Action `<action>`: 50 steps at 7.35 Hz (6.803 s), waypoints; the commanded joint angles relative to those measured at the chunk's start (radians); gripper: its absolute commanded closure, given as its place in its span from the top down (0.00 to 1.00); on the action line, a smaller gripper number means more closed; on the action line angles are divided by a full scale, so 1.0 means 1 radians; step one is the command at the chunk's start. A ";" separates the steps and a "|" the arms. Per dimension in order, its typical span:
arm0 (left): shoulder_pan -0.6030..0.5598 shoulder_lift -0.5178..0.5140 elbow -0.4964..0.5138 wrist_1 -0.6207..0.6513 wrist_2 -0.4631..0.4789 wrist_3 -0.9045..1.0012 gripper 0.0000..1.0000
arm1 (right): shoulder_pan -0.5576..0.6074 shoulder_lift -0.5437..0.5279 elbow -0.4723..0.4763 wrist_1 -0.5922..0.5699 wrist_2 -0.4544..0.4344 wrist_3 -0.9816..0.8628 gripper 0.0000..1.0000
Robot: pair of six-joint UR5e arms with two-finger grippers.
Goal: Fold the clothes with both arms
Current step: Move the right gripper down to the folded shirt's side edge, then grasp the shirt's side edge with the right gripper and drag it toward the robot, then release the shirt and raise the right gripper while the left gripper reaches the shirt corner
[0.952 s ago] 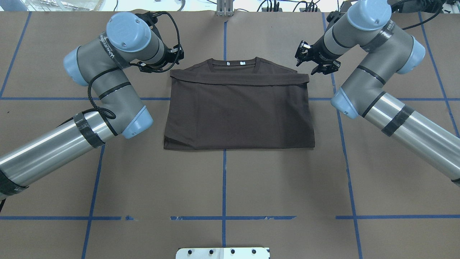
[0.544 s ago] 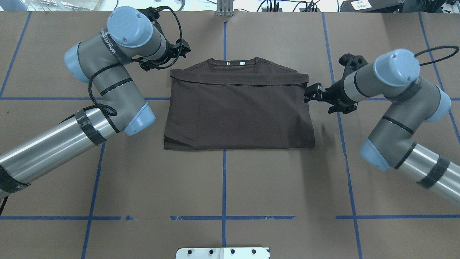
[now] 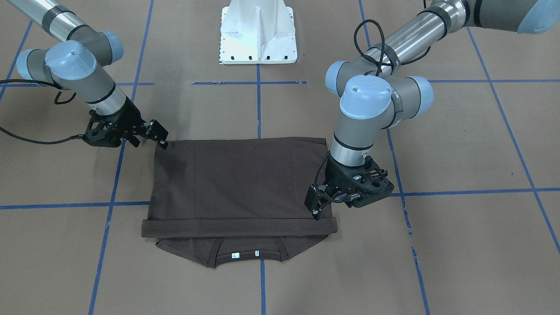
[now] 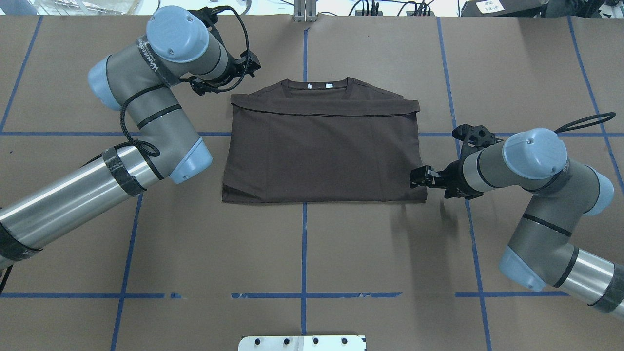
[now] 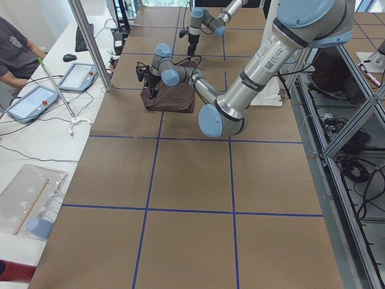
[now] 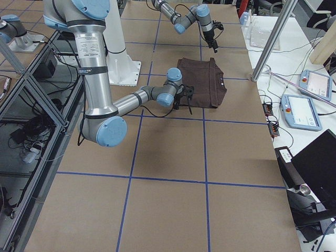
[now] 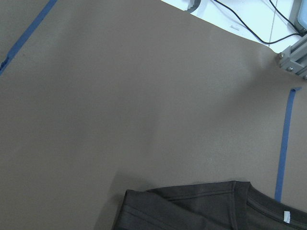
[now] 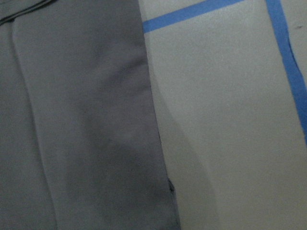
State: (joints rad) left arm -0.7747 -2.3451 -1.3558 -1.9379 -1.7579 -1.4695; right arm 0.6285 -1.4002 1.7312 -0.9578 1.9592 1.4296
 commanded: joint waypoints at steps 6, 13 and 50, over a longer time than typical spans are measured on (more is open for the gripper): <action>0.000 0.006 0.000 -0.010 0.002 0.003 1.00 | 0.011 0.023 -0.009 -0.055 0.012 -0.015 0.50; 0.002 0.007 0.000 -0.012 0.002 0.009 1.00 | 0.008 0.024 -0.015 -0.076 0.020 -0.015 0.05; 0.425 0.184 -0.370 0.164 0.064 -0.505 0.00 | 0.051 -0.144 0.338 -0.018 0.115 0.298 1.00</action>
State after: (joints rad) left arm -0.3248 -2.1459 -1.7197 -1.7963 -1.6938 -1.9760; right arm 0.6786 -1.5447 2.0729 -0.9759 2.0739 1.7283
